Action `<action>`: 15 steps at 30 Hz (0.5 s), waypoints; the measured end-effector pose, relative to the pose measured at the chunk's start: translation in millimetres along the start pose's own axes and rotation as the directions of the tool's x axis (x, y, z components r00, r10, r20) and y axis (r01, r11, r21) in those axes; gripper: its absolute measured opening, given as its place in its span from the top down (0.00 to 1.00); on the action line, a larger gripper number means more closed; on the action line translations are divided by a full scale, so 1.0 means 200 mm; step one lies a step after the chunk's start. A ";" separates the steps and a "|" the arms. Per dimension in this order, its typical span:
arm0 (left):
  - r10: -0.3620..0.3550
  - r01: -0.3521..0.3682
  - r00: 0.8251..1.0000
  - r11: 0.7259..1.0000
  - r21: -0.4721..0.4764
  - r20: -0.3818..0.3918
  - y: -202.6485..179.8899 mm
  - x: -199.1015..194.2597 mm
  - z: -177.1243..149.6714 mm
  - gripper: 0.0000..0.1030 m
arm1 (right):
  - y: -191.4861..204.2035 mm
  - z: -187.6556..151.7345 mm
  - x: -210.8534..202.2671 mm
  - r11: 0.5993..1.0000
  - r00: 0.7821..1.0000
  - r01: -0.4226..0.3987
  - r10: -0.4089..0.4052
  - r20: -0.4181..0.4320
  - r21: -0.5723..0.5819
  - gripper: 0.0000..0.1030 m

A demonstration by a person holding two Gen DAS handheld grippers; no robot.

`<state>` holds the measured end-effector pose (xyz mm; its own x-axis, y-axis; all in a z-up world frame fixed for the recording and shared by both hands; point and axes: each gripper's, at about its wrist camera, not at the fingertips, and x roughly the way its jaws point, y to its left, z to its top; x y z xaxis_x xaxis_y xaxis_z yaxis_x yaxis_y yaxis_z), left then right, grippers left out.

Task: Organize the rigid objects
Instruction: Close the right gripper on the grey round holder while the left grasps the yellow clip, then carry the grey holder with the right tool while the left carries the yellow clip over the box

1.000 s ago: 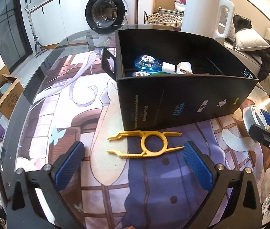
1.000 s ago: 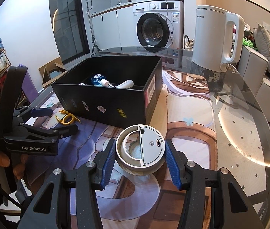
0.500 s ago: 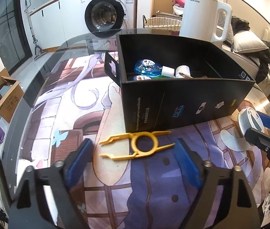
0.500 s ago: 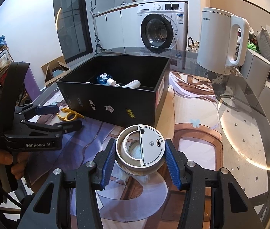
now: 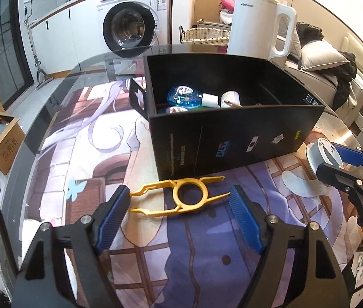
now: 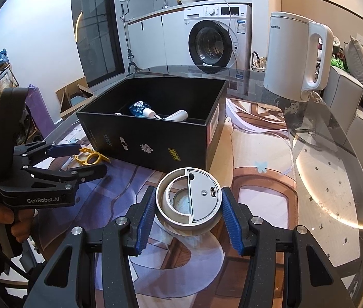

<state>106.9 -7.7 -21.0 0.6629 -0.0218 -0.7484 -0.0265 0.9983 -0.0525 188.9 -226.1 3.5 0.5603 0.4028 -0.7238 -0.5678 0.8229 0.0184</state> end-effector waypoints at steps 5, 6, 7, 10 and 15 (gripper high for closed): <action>-0.018 0.018 0.999 1.000 0.014 0.037 -0.01 -0.05 0.00 0.24 | -0.01 0.01 -0.02 1.000 1.000 0.001 -0.001 0.014 0.003 0.51; -0.017 0.016 0.999 1.000 0.018 0.045 -0.02 -0.06 0.00 0.23 | -0.01 0.01 -0.02 1.000 1.000 0.000 0.000 0.017 0.002 0.51; -0.018 0.017 0.998 1.000 0.024 0.054 -0.02 -0.07 0.01 0.23 | -0.01 0.01 -0.03 1.000 1.000 0.000 0.000 0.020 0.001 0.51; -0.030 0.027 0.996 0.999 0.040 0.078 -0.04 -0.11 0.01 0.23 | 0.00 0.02 -0.04 1.000 0.999 -0.001 0.001 0.034 -0.002 0.51; -0.046 0.040 0.991 0.998 0.053 0.125 -0.05 -0.17 0.03 0.23 | 0.01 0.02 -0.07 1.000 0.998 -0.006 0.006 0.059 -0.013 0.51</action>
<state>89.5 -16.8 7.9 0.7515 -0.0607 -0.6569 0.0398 0.9981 -0.0467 183.3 -228.7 16.4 0.5911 0.4308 -0.6819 -0.5785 0.8156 0.0138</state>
